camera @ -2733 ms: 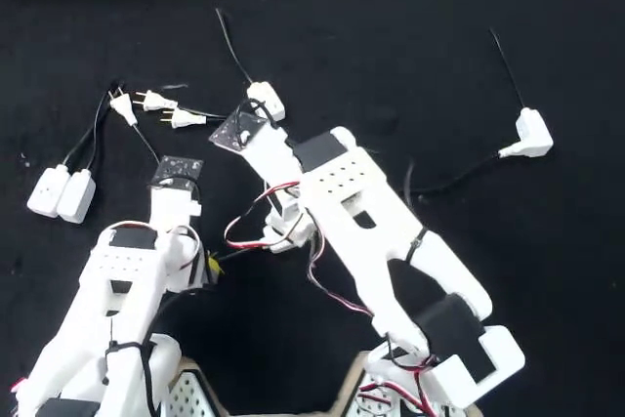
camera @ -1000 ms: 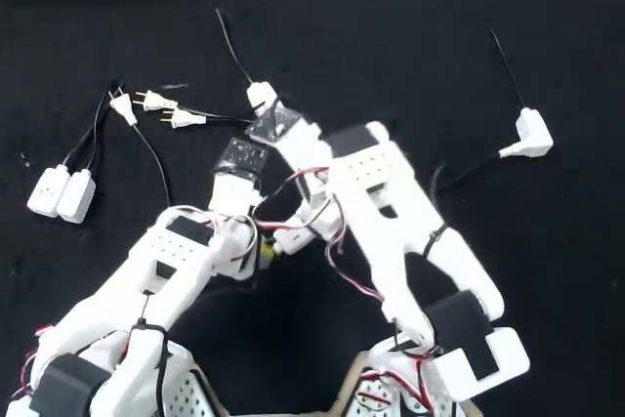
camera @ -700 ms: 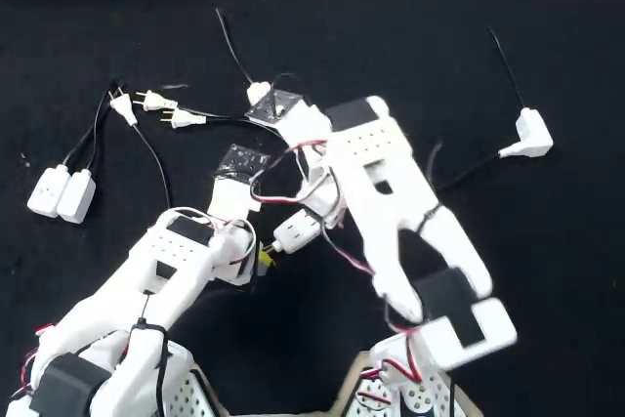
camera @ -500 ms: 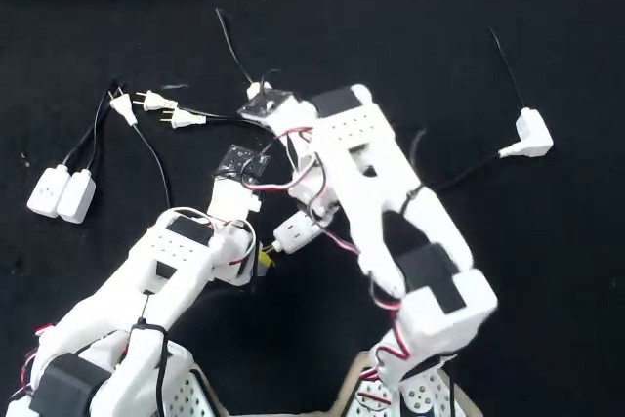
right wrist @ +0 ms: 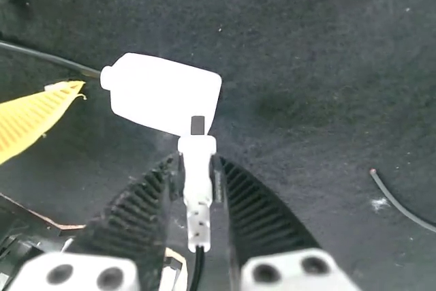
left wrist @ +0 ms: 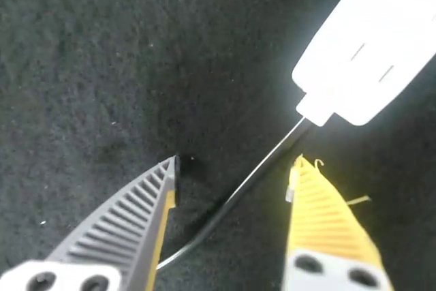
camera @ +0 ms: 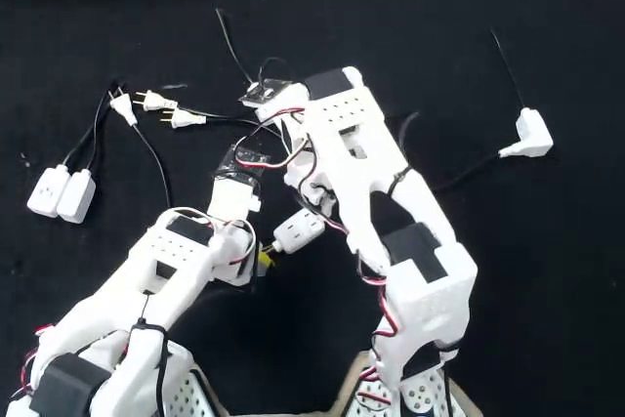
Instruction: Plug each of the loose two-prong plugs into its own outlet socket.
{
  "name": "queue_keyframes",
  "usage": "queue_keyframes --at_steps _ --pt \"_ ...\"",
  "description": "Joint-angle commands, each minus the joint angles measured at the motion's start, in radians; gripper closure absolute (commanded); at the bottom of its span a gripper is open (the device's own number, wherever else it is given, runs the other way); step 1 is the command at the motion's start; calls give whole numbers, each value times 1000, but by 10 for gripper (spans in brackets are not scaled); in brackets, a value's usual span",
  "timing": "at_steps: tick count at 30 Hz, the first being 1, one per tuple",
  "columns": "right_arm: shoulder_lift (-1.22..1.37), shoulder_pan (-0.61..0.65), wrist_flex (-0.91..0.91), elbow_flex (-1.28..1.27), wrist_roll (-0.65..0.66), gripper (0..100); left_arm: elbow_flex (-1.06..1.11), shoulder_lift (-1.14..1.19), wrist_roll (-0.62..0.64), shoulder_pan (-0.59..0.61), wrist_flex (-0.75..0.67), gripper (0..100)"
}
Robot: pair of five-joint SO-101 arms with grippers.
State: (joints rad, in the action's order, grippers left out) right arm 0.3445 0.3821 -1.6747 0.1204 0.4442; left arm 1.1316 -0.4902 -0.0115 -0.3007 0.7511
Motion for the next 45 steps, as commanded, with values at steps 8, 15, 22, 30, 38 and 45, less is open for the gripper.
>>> queue_keyframes --at_steps 8,15,22,30,38,45 --pt "-12 98 69 -13 -3 988 -51 -3 75 -7 -64 733" --pt "-79 43 63 -25 21 988 -50 -3 135 -7 -130 730" --pt "-104 -3 48 -39 52 988 -7 0 160 -18 -229 728" --pt "-96 -5 48 -45 77 988 -1 -12 152 -5 -180 733" --pt "-96 -58 48 -47 81 988 67 -244 152 -5 -94 733" --pt "-96 -74 40 -61 80 988 157 -439 98 -8 -84 733"
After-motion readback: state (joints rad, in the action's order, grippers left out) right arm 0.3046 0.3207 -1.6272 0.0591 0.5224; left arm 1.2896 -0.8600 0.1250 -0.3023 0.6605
